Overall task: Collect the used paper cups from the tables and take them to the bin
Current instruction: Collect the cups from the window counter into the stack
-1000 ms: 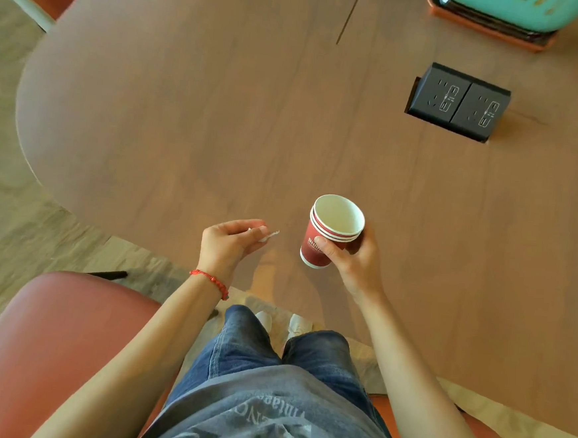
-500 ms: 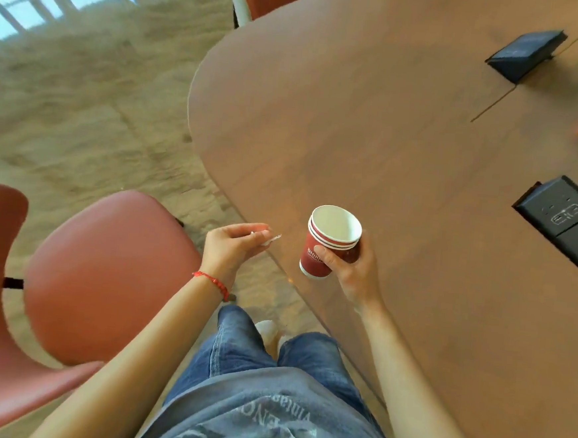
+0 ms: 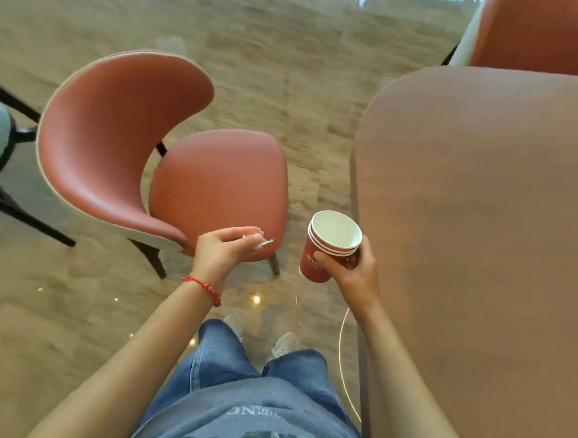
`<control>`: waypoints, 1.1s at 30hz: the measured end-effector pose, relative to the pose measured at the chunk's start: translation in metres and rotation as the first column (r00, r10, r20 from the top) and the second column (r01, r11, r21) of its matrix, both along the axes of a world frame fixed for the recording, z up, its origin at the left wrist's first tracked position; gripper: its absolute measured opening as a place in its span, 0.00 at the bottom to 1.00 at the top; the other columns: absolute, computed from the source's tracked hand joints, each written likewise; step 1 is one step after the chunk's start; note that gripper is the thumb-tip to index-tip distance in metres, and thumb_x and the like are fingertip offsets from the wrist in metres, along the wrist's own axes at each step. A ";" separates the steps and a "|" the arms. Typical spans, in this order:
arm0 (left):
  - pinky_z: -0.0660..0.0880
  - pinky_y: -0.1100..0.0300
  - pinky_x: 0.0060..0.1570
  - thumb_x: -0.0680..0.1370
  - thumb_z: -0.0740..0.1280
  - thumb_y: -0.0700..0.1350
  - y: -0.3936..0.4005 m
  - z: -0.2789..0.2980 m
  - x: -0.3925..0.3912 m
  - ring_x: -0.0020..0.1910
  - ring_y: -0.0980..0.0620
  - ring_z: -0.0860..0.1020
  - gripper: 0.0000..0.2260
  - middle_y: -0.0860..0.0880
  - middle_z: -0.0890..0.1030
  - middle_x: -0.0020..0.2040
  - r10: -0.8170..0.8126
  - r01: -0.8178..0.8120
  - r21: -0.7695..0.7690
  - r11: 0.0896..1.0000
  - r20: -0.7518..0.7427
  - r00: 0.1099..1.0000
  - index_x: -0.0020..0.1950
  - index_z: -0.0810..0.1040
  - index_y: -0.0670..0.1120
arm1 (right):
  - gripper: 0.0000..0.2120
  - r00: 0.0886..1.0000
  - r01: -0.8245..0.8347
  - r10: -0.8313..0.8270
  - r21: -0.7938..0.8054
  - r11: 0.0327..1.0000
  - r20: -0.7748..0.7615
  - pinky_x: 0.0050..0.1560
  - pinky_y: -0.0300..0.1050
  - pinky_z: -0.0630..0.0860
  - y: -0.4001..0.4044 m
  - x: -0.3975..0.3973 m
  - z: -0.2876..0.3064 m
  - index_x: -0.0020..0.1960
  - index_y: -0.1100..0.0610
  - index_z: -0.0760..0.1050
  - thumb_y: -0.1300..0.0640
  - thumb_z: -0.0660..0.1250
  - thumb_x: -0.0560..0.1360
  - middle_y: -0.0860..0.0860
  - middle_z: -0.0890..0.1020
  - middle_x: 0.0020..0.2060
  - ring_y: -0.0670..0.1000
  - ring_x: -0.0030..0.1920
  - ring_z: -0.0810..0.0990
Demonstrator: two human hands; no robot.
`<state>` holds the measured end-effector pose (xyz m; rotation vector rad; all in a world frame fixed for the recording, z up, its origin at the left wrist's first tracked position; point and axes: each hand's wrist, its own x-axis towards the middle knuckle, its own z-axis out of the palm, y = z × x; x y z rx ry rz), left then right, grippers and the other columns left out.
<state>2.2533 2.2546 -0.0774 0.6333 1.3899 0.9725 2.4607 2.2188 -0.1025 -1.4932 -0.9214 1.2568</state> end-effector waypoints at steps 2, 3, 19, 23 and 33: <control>0.78 0.65 0.38 0.68 0.72 0.33 -0.009 0.000 -0.025 0.38 0.51 0.83 0.05 0.48 0.85 0.36 0.106 -0.106 0.002 0.994 0.000 0.994 0.40 0.82 0.41 | 0.27 0.996 -0.094 0.094 0.012 0.996 0.007 0.44 0.33 0.76 0.009 -0.024 0.003 0.55 0.45 0.72 0.53 0.78 0.58 0.44 0.81 0.49 0.38 0.48 0.80; 0.78 0.64 0.39 0.68 0.73 0.34 -0.014 0.000 -0.038 0.39 0.50 0.84 0.05 0.47 0.85 0.36 0.155 -0.155 0.000 0.988 0.008 0.988 0.41 0.83 0.41 | 0.27 0.990 -0.141 0.141 0.022 0.990 0.017 0.45 0.32 0.76 0.013 -0.037 0.004 0.55 0.45 0.72 0.53 0.77 0.58 0.44 0.81 0.50 0.38 0.48 0.80; 0.79 0.64 0.40 0.69 0.72 0.32 -0.096 0.013 -0.264 0.35 0.53 0.83 0.05 0.48 0.84 0.34 0.686 -0.688 0.019 0.726 0.049 0.726 0.40 0.82 0.40 | 0.28 0.735 -0.675 0.660 0.089 0.732 0.155 0.50 0.32 0.75 0.025 -0.303 0.014 0.58 0.46 0.70 0.59 0.78 0.63 0.42 0.79 0.53 0.38 0.53 0.78; 0.79 0.66 0.37 0.68 0.71 0.30 -0.122 0.015 -0.319 0.33 0.55 0.82 0.05 0.46 0.83 0.35 0.779 -0.780 0.006 0.625 0.060 0.625 0.42 0.81 0.37 | 0.26 0.677 -0.735 0.720 0.111 0.669 0.152 0.45 0.26 0.73 0.017 -0.370 0.014 0.55 0.44 0.71 0.62 0.78 0.64 0.37 0.81 0.48 0.34 0.50 0.78; 0.79 0.66 0.38 0.67 0.72 0.31 -0.153 0.012 -0.412 0.33 0.53 0.83 0.05 0.47 0.84 0.33 0.901 -0.905 -0.014 0.424 0.104 0.421 0.40 0.82 0.38 | 0.25 0.489 -0.872 0.870 0.053 0.486 0.066 0.45 0.30 0.75 0.024 -0.480 0.018 0.58 0.47 0.71 0.60 0.76 0.65 0.44 0.80 0.52 0.36 0.50 0.79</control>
